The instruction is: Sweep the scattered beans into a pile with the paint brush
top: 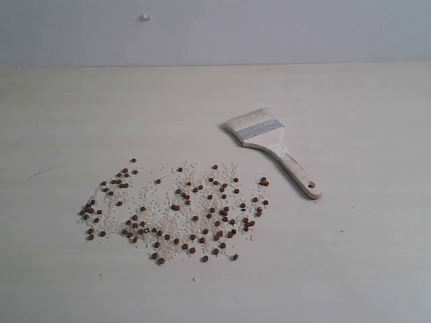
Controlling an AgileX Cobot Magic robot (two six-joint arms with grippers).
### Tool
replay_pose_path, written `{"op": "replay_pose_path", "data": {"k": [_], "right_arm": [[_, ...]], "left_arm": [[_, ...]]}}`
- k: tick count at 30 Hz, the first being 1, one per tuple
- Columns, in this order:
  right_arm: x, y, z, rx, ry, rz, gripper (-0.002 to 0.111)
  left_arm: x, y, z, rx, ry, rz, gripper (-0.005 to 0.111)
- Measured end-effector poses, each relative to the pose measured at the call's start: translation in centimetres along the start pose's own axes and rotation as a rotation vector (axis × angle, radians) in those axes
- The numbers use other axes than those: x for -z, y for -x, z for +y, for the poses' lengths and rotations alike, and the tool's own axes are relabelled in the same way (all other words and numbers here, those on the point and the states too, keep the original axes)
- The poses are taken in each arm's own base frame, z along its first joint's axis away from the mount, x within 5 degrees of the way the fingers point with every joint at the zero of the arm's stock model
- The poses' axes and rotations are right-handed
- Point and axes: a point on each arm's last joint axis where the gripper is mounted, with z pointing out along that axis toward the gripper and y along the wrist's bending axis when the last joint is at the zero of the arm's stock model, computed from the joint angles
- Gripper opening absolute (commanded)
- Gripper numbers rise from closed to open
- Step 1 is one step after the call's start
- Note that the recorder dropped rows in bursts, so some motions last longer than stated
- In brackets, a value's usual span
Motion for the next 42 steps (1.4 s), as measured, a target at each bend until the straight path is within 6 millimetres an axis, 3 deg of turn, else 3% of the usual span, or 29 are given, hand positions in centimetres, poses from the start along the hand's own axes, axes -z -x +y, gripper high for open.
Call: {"op": "replay_pose_path", "data": {"k": [3,6,11,18,25,29,33,38,42], "right_arm": [[-3.0,-0.2,0.2,0.014,0.004,0.089,0.0],[-6.2,-1.9,-0.1,0.004,0.016,0.23,0.0],[-10.7,-7.3,-1.2,-0.03,0.085,0.558,0.0],[-14.2,-15.1,-3.3,-0.072,0.194,0.916,0.0],[-16.4,-22.3,-6.3,0.02,0.19,1.163,0.0],[-16.4,-25.8,-4.5,0.213,0.217,1.32,0.0],[-15.9,-27.0,-1.9,0.275,0.232,1.338,0.0],[-15.8,-27.4,-0.9,0.354,0.248,1.328,0.0],[-16.0,-27.4,-1.2,0.673,0.398,1.281,0.0]], "left_arm": [[0.0,0.0,0.0,0.0,0.0,0.0,0.0],[0.0,0.0,0.0,0.0,0.0,0.0,0.0],[0.0,0.0,0.0,0.0,0.0,0.0,0.0],[0.0,0.0,0.0,0.0,0.0,0.0,0.0],[0.0,0.0,0.0,0.0,0.0,0.0,0.0],[0.0,0.0,0.0,0.0,0.0,0.0,0.0],[0.0,0.0,0.0,0.0,0.0,0.0,0.0],[0.0,0.0,0.0,0.0,0.0,0.0,0.0],[0.0,0.0,0.0,0.0,0.0,0.0,0.0]]}}
